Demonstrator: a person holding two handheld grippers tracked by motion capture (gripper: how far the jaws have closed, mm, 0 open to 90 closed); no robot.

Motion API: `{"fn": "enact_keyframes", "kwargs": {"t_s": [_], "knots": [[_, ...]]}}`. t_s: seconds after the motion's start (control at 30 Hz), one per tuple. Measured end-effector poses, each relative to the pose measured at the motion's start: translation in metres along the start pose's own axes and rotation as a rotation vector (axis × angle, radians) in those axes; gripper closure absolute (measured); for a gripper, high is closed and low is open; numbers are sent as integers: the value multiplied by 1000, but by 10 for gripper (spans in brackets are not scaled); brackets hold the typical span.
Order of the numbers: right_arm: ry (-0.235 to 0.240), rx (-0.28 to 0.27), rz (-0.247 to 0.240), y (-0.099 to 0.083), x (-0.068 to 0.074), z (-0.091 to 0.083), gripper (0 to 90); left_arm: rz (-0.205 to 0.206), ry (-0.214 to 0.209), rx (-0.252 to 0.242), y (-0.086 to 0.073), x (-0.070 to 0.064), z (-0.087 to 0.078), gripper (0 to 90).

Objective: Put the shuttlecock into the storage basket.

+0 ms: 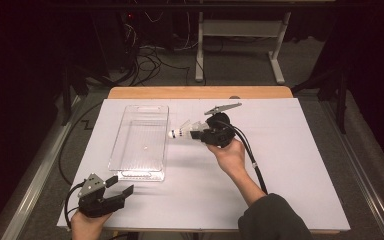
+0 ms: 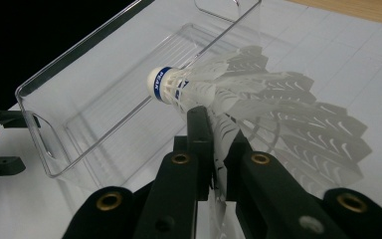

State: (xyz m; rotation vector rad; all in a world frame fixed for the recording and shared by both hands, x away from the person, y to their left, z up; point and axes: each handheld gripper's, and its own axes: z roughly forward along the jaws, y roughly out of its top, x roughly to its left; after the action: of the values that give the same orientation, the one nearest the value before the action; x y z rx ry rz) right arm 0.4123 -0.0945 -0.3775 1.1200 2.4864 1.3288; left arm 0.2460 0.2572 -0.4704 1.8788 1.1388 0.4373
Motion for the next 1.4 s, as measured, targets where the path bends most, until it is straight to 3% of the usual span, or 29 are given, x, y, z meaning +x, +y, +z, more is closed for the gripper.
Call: {"fn": "enact_keyframes", "kwargs": {"t_s": [0.67, 1.4], "knots": [[3, 7, -15, 10, 4, 7, 890, -2, -2, -4, 0, 1, 0, 323], [20, 24, -46, 39, 26, 34, 890, 0, -7, -9, 0, 0, -1, 323]]}}
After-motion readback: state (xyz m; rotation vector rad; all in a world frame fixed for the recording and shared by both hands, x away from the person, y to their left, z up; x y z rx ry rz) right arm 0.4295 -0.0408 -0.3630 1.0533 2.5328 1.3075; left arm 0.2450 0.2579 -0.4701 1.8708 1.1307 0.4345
